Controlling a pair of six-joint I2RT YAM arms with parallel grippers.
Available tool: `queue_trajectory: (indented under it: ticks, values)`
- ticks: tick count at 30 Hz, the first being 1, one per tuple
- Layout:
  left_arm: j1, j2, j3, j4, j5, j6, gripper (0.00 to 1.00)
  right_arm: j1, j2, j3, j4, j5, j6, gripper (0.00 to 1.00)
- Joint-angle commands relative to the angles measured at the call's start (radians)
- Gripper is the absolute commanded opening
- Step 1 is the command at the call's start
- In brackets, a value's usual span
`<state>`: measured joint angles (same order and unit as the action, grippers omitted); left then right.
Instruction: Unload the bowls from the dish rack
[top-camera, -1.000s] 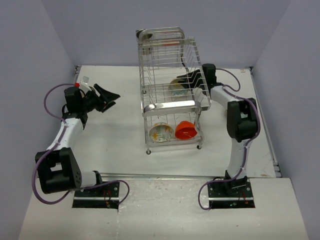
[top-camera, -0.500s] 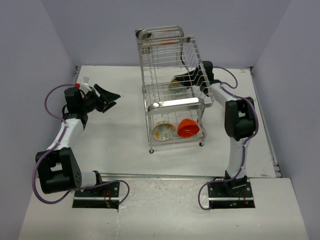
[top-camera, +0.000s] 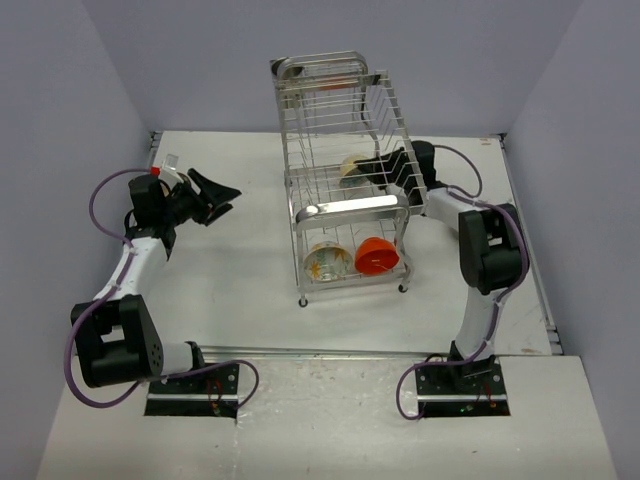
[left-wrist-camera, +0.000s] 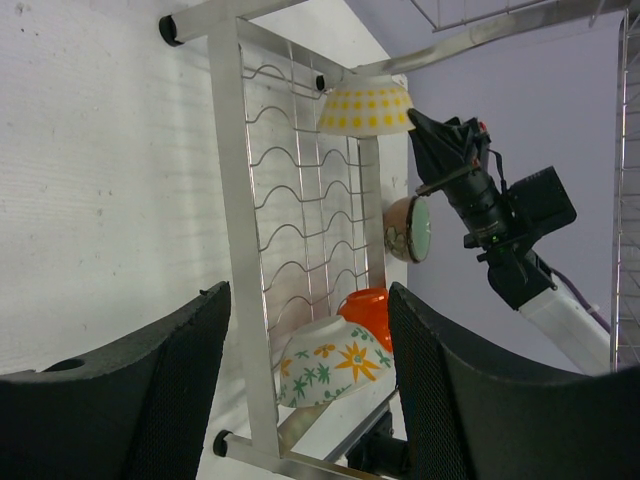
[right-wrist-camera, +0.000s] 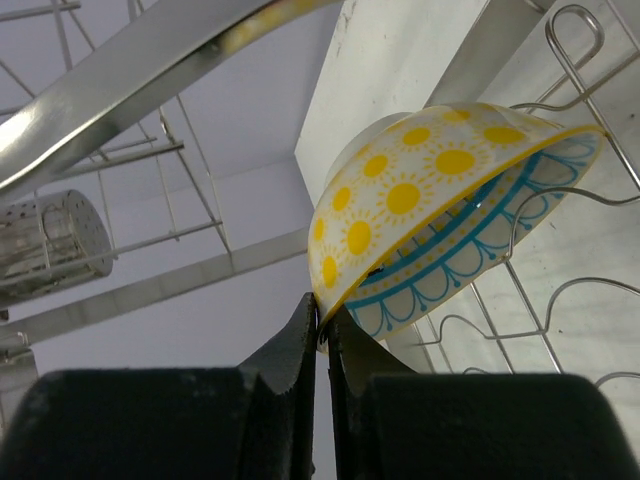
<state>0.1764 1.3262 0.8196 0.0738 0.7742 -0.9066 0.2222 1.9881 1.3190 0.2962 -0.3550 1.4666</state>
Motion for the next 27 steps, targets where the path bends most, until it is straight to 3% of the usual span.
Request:
queue_trajectory:
  ticks: [1,12,19,27]
  values:
    - [0.008,-0.008,-0.008,0.043,0.013,-0.008,0.65,-0.004,-0.064,-0.09,0.127,0.019,-0.014,0.0]
    - [0.009,-0.027,-0.014,0.02,0.0,0.006,0.65,-0.001,-0.068,-0.254,0.596,-0.009,-0.029,0.0]
    - [0.008,-0.025,-0.028,0.032,-0.006,0.005,0.65,-0.003,-0.015,-0.26,0.861,-0.056,-0.043,0.0]
    - [0.008,-0.019,-0.031,0.035,-0.006,0.008,0.66,-0.004,-0.032,-0.294,0.968,-0.067,-0.058,0.0]
